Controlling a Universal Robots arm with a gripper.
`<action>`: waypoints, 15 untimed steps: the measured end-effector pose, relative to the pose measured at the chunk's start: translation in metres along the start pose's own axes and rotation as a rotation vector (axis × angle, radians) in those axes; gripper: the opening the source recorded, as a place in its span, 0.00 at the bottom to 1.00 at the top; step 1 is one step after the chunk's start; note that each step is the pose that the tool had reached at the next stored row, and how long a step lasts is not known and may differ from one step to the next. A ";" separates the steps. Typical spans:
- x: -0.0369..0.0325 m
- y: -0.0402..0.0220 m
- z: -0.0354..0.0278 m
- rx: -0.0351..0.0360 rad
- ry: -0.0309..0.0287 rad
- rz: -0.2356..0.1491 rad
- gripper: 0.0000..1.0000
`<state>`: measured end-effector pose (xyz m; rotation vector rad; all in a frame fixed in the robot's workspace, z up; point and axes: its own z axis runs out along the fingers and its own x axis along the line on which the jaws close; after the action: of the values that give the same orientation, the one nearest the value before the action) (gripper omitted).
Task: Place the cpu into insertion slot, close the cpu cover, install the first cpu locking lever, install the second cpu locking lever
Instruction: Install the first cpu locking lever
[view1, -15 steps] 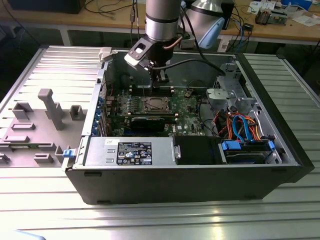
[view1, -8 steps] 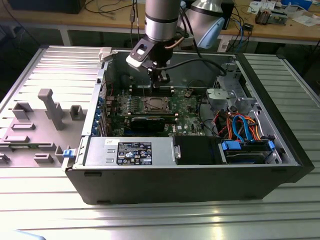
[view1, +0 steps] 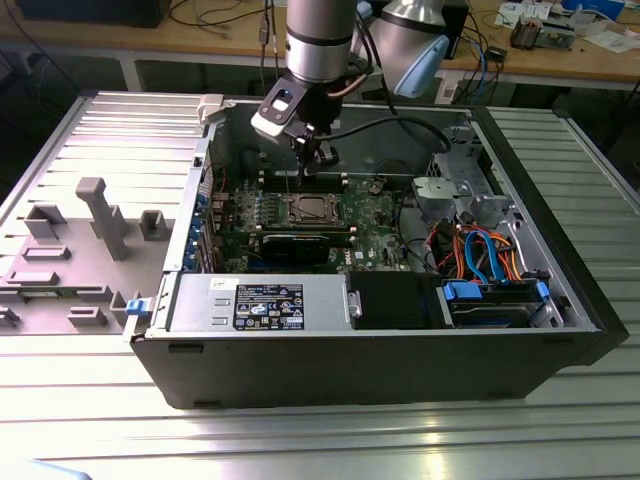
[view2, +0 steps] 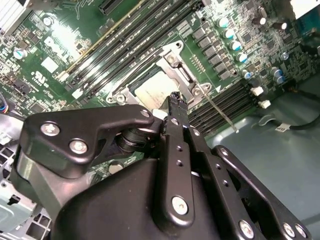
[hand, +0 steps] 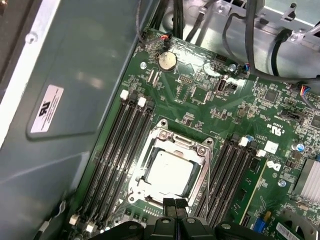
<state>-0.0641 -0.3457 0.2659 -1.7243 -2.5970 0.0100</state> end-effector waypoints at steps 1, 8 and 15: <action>0.0001 -0.0006 0.0000 -0.0001 0.0003 -0.002 0.11; 0.0000 -0.0013 0.0000 0.0009 -0.0004 -0.071 0.11; 0.0000 -0.0012 0.0001 0.0027 -0.0024 -0.181 0.11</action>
<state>-0.0652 -0.3462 0.2659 -1.4828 -2.7420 0.0121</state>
